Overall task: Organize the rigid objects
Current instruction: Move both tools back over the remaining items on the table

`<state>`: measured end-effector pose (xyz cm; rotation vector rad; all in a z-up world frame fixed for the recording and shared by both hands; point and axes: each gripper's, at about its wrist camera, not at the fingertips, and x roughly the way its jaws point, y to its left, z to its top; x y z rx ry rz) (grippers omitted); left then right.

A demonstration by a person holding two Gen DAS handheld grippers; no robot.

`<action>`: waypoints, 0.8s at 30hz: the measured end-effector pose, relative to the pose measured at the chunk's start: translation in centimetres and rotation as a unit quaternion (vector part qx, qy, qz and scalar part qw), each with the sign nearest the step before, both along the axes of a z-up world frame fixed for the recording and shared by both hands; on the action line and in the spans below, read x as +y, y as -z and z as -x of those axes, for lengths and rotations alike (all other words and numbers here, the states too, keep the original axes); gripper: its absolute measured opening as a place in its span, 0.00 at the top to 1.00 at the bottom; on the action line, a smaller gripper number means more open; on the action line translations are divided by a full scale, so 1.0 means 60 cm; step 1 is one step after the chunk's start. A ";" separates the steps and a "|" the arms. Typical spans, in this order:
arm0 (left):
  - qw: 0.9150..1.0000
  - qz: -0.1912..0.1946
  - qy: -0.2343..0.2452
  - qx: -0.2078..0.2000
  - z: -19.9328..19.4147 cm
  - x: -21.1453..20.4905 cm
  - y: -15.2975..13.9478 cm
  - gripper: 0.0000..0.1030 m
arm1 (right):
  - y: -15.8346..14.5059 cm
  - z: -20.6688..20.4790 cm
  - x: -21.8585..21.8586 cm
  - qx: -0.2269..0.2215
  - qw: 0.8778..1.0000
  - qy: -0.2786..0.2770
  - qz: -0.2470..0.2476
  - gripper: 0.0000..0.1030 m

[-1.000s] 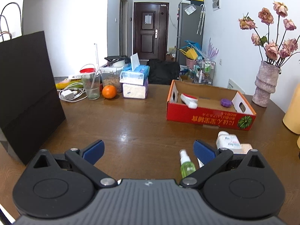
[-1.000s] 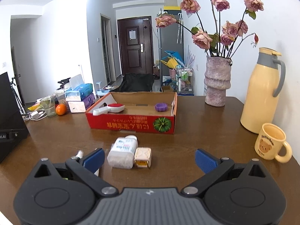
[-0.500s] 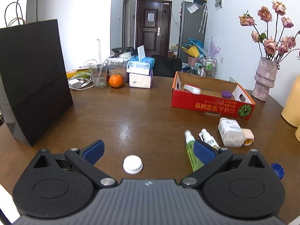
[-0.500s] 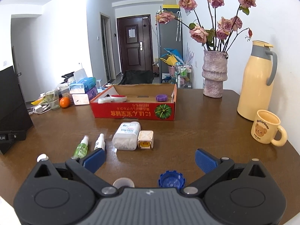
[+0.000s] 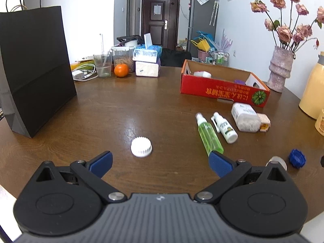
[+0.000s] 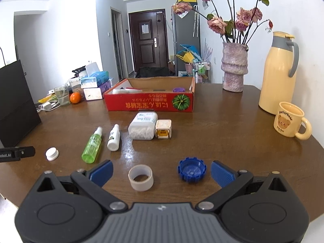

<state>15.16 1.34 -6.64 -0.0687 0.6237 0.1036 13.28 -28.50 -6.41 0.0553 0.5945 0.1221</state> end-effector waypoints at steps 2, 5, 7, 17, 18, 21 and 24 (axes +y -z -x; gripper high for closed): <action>1.000 0.001 0.002 0.004 0.002 -0.002 0.006 0.00 | 0.008 0.002 0.002 0.005 1.000 -0.001 0.000 0.00; 1.000 0.003 0.002 0.009 0.003 -0.002 0.011 0.00 | 0.015 0.004 0.004 0.012 1.000 -0.003 0.001 0.00; 1.000 0.004 0.002 0.008 0.004 -0.002 0.011 0.00 | 0.018 0.005 0.006 0.013 1.000 -0.004 0.001 0.00; 1.000 0.008 -0.006 0.014 0.003 0.013 0.024 0.00 | 0.037 -0.001 0.018 0.026 1.000 -0.012 0.001 0.00; 1.000 0.008 -0.008 0.016 0.001 0.014 0.027 0.00 | 0.041 -0.003 0.021 0.028 1.000 -0.013 0.001 0.00; 1.000 0.007 -0.013 0.021 -0.004 0.020 0.035 0.00 | 0.052 -0.011 0.027 0.032 0.999 -0.017 -0.001 0.00; 1.000 0.007 -0.015 0.023 -0.009 0.026 0.041 0.00 | 0.061 -0.022 0.035 0.034 0.999 -0.021 0.001 0.01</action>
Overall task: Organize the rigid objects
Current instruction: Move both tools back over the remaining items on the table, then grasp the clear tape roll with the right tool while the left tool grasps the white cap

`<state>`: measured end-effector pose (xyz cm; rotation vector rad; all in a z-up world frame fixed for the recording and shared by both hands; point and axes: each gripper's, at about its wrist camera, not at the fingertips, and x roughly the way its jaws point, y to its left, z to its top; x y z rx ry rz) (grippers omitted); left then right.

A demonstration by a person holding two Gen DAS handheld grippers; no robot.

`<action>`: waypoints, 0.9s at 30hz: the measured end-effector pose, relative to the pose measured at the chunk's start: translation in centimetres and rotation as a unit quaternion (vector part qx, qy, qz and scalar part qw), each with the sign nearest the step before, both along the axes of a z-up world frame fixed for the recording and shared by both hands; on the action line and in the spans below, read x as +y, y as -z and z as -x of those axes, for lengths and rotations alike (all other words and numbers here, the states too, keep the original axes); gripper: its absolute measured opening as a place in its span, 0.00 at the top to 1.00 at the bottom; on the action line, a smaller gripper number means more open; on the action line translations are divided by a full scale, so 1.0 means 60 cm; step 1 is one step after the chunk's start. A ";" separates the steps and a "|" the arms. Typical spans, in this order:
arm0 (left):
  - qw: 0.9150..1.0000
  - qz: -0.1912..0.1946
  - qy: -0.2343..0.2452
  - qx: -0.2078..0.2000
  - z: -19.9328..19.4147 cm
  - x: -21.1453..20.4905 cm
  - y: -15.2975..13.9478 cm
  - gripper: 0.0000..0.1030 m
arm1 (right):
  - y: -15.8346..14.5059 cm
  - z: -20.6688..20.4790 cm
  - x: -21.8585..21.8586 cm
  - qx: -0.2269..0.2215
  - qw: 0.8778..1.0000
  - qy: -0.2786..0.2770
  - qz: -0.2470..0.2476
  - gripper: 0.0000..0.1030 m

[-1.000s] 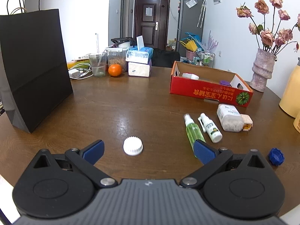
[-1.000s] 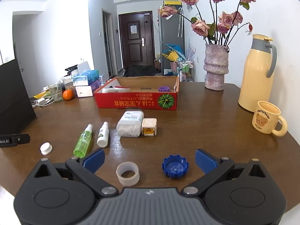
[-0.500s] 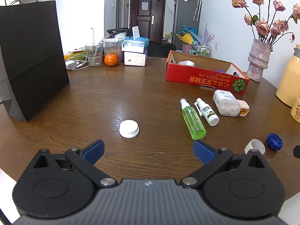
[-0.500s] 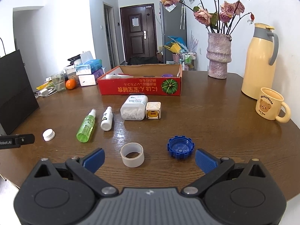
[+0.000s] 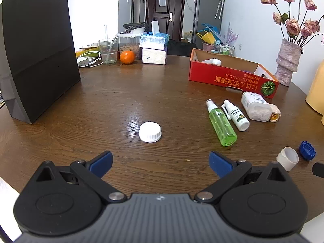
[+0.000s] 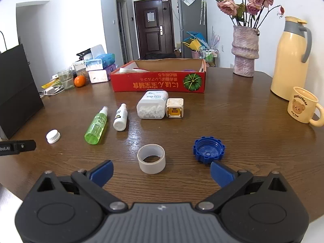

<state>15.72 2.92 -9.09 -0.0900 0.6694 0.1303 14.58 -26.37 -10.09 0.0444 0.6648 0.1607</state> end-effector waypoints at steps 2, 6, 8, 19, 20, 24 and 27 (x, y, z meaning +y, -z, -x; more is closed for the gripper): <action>1.000 0.001 0.000 0.003 -0.004 0.003 0.004 0.00 | 0.007 -0.008 0.005 0.003 1.000 -0.003 0.002 0.03; 1.000 -0.001 0.004 0.008 -0.014 0.007 0.011 0.00 | 0.022 -0.027 0.017 0.012 1.000 -0.012 0.003 0.09; 1.000 -0.004 0.007 0.010 -0.020 0.008 0.014 0.00 | 0.030 -0.038 0.025 0.017 1.000 -0.014 0.007 0.11; 0.999 0.003 0.008 0.032 -0.059 0.033 0.038 0.00 | 0.067 -0.095 0.051 0.050 0.999 -0.012 0.019 0.22; 0.999 0.003 0.009 0.035 -0.062 0.034 0.039 0.00 | 0.069 -0.099 0.052 0.050 0.999 -0.012 0.018 0.28; 0.999 0.000 0.013 0.040 -0.076 0.037 0.043 0.00 | 0.077 -0.118 0.058 0.059 0.998 -0.012 0.016 0.38; 0.999 0.001 0.015 0.043 -0.086 0.038 0.045 0.00 | 0.078 -0.126 0.062 0.056 0.998 -0.010 0.022 0.46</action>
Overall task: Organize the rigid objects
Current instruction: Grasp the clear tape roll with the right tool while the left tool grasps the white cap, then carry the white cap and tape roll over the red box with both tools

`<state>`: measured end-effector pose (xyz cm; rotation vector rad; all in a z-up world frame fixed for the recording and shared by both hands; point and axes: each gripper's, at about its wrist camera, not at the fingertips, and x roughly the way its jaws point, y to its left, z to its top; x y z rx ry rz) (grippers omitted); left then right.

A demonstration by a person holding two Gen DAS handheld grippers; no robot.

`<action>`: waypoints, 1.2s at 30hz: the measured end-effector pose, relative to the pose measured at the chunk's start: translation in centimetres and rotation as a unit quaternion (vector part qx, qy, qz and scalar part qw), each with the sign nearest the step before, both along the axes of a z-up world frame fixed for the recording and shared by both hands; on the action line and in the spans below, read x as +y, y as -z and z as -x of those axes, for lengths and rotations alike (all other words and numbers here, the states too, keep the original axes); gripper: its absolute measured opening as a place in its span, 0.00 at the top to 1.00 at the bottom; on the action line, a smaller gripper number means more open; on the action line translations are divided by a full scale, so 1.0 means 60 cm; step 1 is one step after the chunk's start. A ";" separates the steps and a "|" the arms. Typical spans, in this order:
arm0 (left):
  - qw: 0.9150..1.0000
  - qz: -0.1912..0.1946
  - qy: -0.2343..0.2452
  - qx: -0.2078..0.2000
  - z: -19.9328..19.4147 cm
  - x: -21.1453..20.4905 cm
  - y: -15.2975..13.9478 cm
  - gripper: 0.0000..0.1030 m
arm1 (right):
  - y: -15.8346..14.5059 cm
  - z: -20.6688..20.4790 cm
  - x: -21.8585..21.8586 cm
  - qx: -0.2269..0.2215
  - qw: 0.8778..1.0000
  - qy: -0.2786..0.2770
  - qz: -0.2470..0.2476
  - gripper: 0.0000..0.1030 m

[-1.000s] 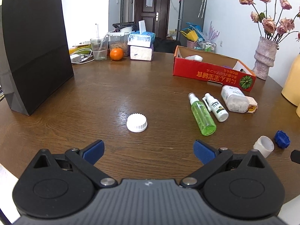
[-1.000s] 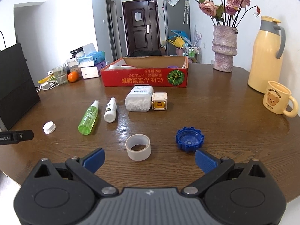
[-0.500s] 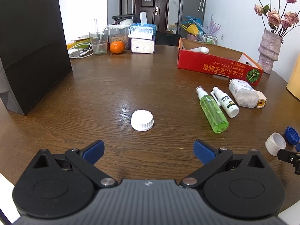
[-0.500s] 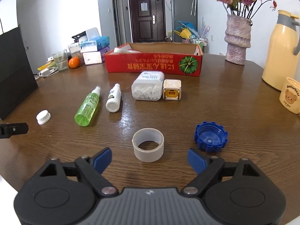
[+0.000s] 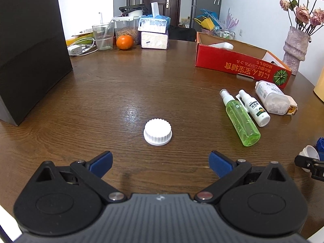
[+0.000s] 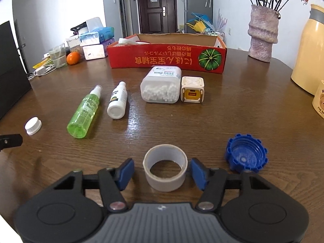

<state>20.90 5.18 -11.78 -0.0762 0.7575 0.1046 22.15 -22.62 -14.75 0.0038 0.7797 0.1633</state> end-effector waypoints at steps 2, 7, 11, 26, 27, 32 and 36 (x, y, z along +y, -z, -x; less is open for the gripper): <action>1.000 -0.001 0.001 0.002 -0.006 0.000 0.001 0.00 | -0.001 -0.003 0.001 -0.001 1.000 -0.003 -0.003 0.59; 1.000 -0.005 0.002 0.007 -0.022 0.002 0.005 0.00 | -0.008 -0.005 -0.001 -0.014 1.000 -0.001 -0.011 0.59; 1.000 -0.005 0.000 0.010 -0.037 0.003 0.009 0.00 | -0.014 -0.009 -0.006 -0.026 1.000 0.004 -0.015 0.59; 1.000 -0.008 -0.005 0.024 -0.086 0.005 0.028 0.27 | -0.016 -0.023 -0.020 -0.030 0.999 0.011 -0.016 0.59; 1.000 -0.009 -0.003 0.025 -0.088 0.004 0.029 0.32 | -0.016 -0.025 -0.021 -0.030 0.999 0.012 -0.016 0.59; 1.000 -0.010 0.003 0.025 -0.096 -0.002 0.035 0.44 | -0.015 -0.029 -0.025 -0.028 0.999 0.013 -0.017 0.59; 1.000 -0.010 0.005 0.017 -0.097 -0.002 0.035 0.61 | -0.014 -0.032 -0.025 -0.027 0.999 0.012 -0.018 0.59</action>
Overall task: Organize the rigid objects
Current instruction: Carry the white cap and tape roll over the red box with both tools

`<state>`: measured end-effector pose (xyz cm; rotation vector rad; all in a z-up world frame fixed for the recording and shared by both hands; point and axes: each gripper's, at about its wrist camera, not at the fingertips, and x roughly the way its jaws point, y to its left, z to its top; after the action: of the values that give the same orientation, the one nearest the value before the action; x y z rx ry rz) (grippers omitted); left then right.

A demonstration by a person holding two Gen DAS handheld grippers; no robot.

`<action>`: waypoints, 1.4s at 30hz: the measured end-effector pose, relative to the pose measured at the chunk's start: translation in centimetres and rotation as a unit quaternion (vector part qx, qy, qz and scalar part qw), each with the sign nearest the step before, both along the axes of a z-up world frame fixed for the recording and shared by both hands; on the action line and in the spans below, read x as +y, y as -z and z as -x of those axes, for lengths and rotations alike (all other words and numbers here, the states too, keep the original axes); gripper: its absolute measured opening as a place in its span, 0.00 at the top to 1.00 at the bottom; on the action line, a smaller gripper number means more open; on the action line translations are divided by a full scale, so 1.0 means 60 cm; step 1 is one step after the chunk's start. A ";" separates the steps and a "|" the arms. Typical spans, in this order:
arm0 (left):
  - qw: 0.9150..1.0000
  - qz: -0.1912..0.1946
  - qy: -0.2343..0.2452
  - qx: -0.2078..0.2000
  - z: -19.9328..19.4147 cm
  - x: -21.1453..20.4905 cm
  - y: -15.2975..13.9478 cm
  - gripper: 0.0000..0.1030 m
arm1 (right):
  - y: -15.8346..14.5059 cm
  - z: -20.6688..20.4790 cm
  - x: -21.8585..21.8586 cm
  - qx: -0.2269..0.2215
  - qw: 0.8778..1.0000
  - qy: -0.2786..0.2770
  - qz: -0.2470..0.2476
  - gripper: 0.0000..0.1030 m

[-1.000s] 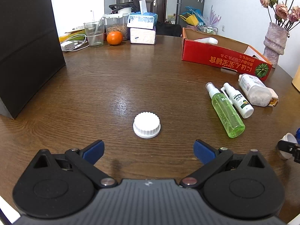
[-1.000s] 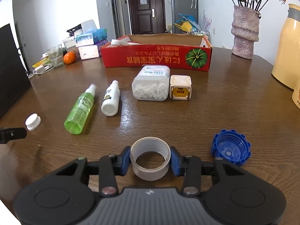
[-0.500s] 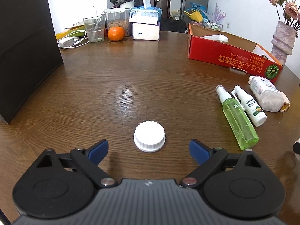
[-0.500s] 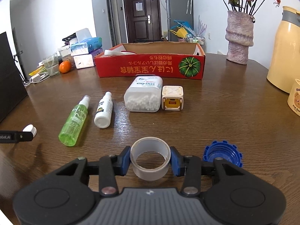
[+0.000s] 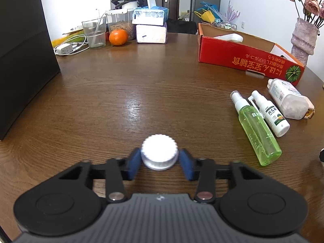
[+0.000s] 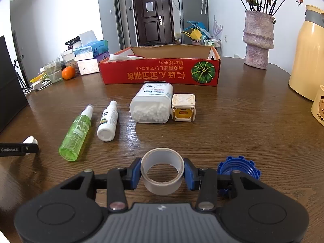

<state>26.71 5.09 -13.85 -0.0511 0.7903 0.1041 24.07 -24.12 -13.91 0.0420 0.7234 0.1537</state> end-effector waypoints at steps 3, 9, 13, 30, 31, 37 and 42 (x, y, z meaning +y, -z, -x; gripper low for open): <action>1.000 -0.001 0.002 -0.003 0.000 0.000 0.001 0.61 | 0.001 -0.001 -0.001 0.000 1.000 0.000 -0.001 0.59; 1.000 -0.003 0.002 -0.008 0.003 -0.005 0.001 0.61 | 0.000 -0.003 0.000 0.000 1.000 -0.003 -0.002 0.59; 1.000 0.003 0.003 -0.007 0.003 -0.007 -0.004 0.61 | -0.004 -0.004 -0.001 -0.004 1.000 -0.003 -0.003 0.59; 0.998 0.011 0.031 -0.062 -0.017 -0.048 -0.096 0.61 | -0.069 -0.019 -0.026 -0.054 0.998 0.006 -0.013 0.59; 0.997 0.011 0.032 -0.065 -0.019 -0.050 -0.100 0.61 | -0.074 -0.021 -0.028 -0.058 0.998 0.006 -0.015 0.59; 0.996 0.014 0.041 -0.078 -0.032 -0.071 -0.127 0.61 | -0.101 -0.038 -0.036 -0.076 0.997 0.008 -0.017 0.59; 0.995 0.012 0.048 -0.088 -0.047 -0.088 -0.150 0.61 | -0.124 -0.053 -0.041 -0.090 0.996 0.008 -0.021 0.59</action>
<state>29.51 -0.18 -4.84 -0.0450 0.6168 -0.0018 27.22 -26.59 -6.49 0.0730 0.5394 0.1548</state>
